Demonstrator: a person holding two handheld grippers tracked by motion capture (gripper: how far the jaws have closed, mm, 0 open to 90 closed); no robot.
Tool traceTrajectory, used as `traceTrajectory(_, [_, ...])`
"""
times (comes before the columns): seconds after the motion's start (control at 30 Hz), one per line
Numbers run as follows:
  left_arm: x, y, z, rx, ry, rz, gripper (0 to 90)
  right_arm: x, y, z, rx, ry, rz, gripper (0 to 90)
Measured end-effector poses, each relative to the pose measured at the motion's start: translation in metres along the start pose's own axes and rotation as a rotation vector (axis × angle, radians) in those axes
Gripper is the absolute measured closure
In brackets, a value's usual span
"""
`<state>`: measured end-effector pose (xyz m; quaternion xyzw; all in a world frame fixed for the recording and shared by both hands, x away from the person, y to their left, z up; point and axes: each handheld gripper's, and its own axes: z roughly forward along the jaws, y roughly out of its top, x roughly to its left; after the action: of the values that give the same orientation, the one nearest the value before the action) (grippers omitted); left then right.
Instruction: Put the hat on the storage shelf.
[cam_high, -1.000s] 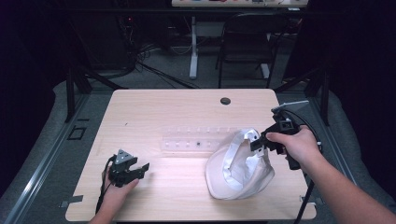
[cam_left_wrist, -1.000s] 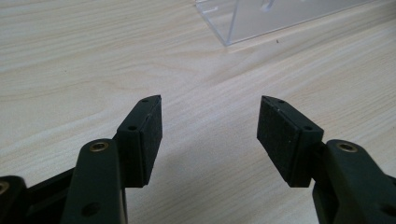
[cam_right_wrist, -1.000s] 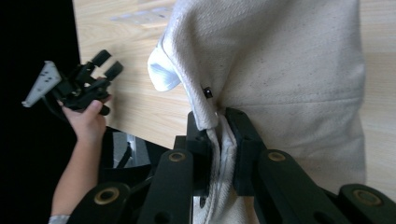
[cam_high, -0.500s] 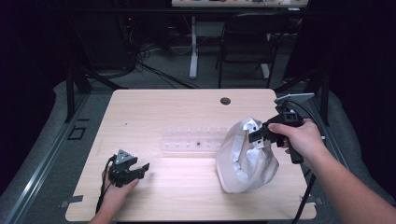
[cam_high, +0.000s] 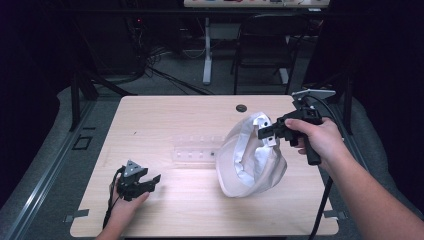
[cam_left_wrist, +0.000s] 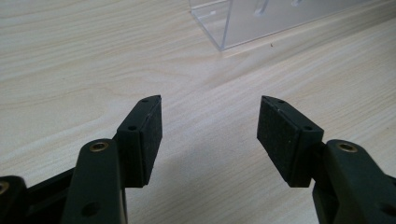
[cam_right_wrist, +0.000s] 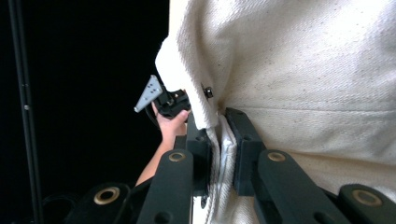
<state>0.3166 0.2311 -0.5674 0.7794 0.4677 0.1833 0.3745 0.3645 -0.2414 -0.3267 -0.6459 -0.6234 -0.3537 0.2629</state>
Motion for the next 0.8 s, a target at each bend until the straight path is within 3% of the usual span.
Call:
traceTrajectory(0.33, [-0.005, 0.001, -0.001, -0.003, -0.007, 0.041, 40.7, 0.012, 0.018, 0.001, -0.038, 0.068, 0.000, 80.8])
traceTrajectory(0.6, [-0.006, 0.001, 0.001, -0.007, -0.011, 0.052, 40.7, 0.018, 0.036, 0.004, -0.085, 0.092, 0.005, 80.8])
traceTrajectory(0.8, [-0.006, 0.001, 0.001, -0.011, -0.014, 0.053, 40.7, 0.022, 0.049, 0.009, -0.126, 0.085, 0.023, 80.8])
